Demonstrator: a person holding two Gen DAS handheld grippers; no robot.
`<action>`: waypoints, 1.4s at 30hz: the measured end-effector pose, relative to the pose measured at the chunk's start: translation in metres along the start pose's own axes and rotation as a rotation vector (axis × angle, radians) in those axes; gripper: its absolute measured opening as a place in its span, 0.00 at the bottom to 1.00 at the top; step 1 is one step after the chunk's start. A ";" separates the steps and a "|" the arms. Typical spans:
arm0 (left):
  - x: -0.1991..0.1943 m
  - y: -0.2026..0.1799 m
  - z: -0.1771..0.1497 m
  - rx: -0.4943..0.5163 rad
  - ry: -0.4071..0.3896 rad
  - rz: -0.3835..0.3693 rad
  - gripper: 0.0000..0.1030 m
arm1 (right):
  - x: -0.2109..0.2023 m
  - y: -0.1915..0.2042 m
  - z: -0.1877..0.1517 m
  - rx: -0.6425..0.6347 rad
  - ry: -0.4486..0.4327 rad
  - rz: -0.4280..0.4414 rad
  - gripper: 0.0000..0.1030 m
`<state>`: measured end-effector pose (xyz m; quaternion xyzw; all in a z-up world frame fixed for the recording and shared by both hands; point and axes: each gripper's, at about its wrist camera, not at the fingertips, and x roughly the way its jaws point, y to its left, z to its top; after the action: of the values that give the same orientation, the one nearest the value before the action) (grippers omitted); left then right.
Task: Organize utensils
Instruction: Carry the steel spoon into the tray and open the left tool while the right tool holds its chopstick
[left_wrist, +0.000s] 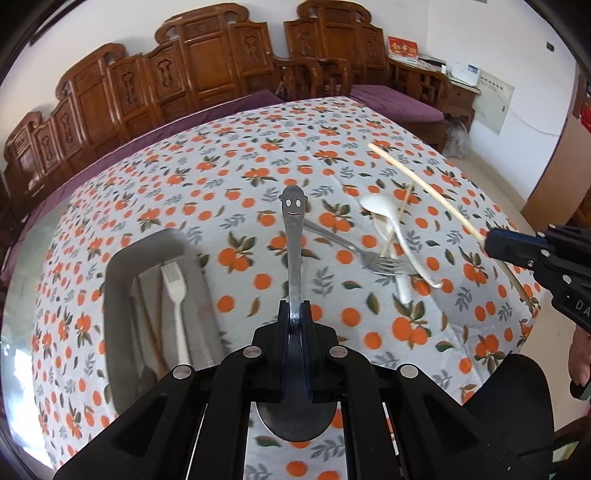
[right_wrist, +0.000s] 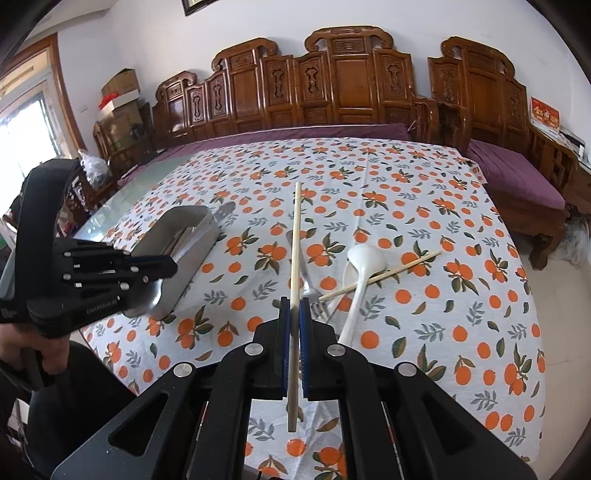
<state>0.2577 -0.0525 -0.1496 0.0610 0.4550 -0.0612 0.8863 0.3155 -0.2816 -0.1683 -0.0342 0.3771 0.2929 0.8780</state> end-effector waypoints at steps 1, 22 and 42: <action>-0.001 0.004 -0.001 -0.007 -0.001 0.003 0.05 | 0.001 0.003 -0.001 -0.004 0.003 0.001 0.06; 0.051 0.128 -0.023 -0.199 0.079 0.098 0.05 | 0.017 0.014 -0.008 -0.019 0.027 0.025 0.06; 0.052 0.150 -0.030 -0.203 0.095 0.064 0.05 | 0.033 0.067 -0.004 -0.065 0.051 0.069 0.06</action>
<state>0.2887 0.0975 -0.2017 -0.0117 0.4983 0.0168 0.8668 0.2945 -0.2110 -0.1827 -0.0574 0.3905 0.3341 0.8559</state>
